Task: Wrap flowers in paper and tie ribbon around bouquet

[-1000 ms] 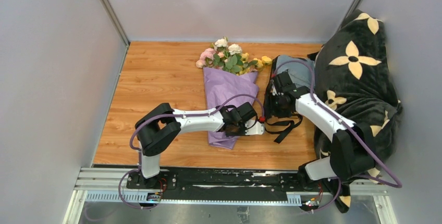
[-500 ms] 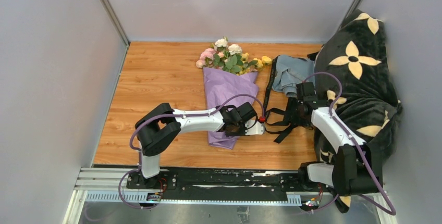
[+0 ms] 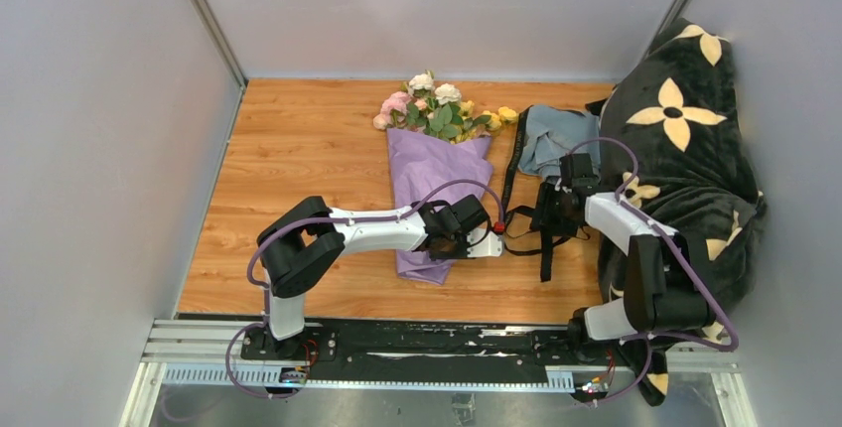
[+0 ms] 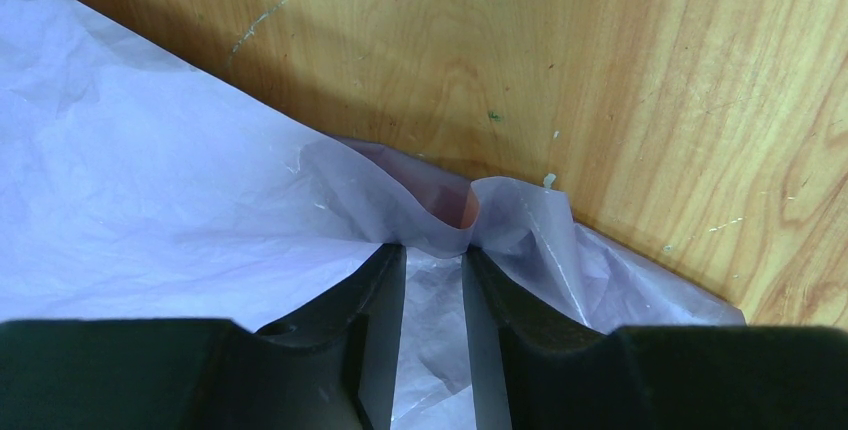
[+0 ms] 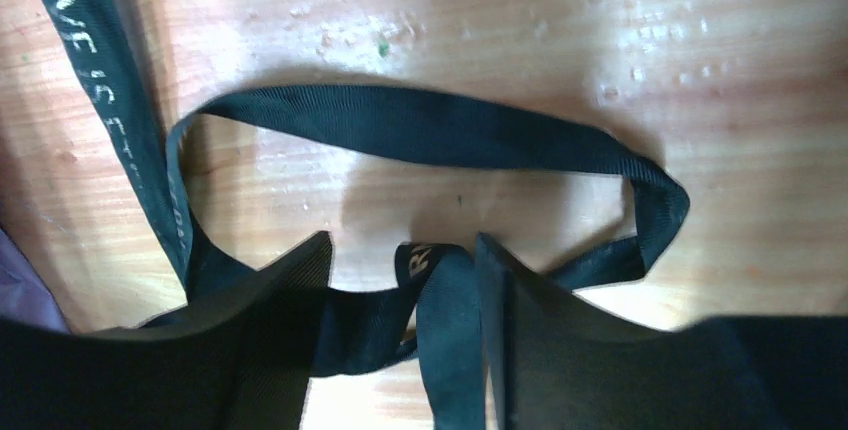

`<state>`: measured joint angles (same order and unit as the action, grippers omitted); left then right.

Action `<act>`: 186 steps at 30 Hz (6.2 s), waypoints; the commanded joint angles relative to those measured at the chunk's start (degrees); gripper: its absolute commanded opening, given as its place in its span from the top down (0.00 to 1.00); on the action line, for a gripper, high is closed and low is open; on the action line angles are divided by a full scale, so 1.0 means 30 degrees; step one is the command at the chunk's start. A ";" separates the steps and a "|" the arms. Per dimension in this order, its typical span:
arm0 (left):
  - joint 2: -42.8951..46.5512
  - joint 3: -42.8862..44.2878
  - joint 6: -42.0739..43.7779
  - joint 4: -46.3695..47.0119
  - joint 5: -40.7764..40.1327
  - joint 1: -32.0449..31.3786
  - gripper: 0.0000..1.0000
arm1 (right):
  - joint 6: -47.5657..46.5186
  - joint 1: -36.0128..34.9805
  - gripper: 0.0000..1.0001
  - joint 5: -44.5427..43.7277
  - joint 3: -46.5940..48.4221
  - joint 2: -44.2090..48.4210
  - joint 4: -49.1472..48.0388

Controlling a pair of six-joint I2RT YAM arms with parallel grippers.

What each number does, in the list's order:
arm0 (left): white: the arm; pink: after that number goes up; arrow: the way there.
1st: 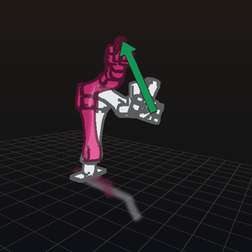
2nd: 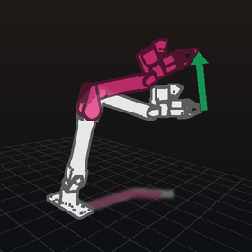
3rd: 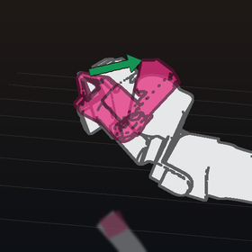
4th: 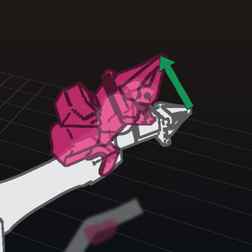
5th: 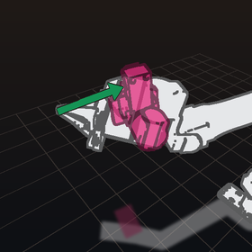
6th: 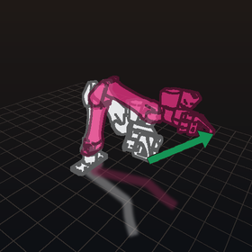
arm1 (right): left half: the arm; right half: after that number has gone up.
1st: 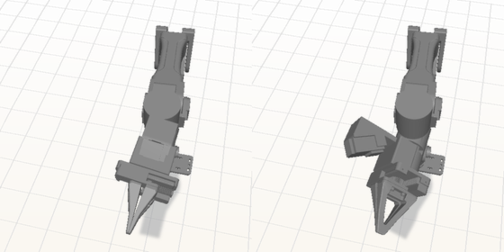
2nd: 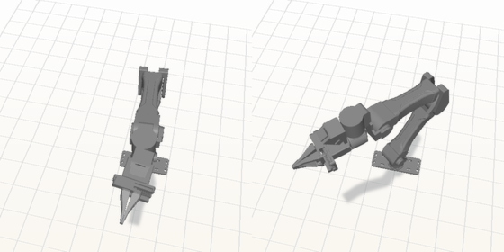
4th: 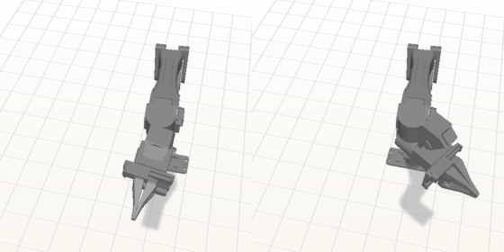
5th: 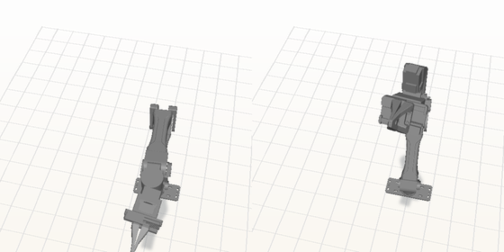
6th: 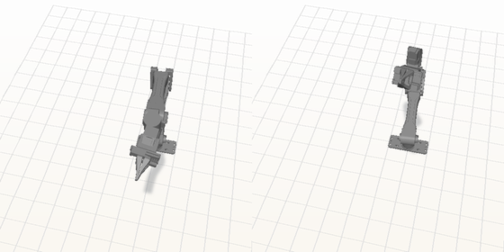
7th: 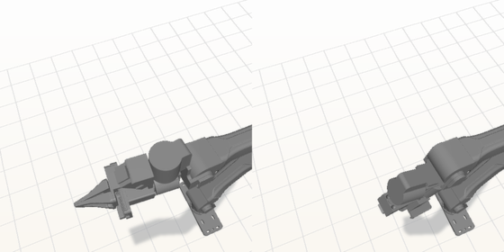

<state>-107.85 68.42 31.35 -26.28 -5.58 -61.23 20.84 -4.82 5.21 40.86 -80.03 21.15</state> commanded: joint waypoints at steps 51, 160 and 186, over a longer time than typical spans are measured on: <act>-0.0281 -0.2696 0.0623 0.0294 0.3920 -0.0068 0.65 | 0.2940 -0.4567 0.23 1.2094 0.4884 -0.7745 -0.5468; 1.1891 0.4540 -0.4733 -0.1970 1.2325 2.1758 1.00 | -0.4613 -0.8058 1.00 1.4428 0.9893 -1.0581 0.1812; 0.7250 -0.1120 -0.8709 0.2059 1.3731 1.0791 1.00 | -0.0850 -1.1439 0.80 0.9482 0.6013 -0.7686 -0.1450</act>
<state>-78.70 71.02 9.50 -25.87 34.46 -25.12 13.89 -38.48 42.57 61.43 -107.00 19.49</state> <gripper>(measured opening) 0.007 0.174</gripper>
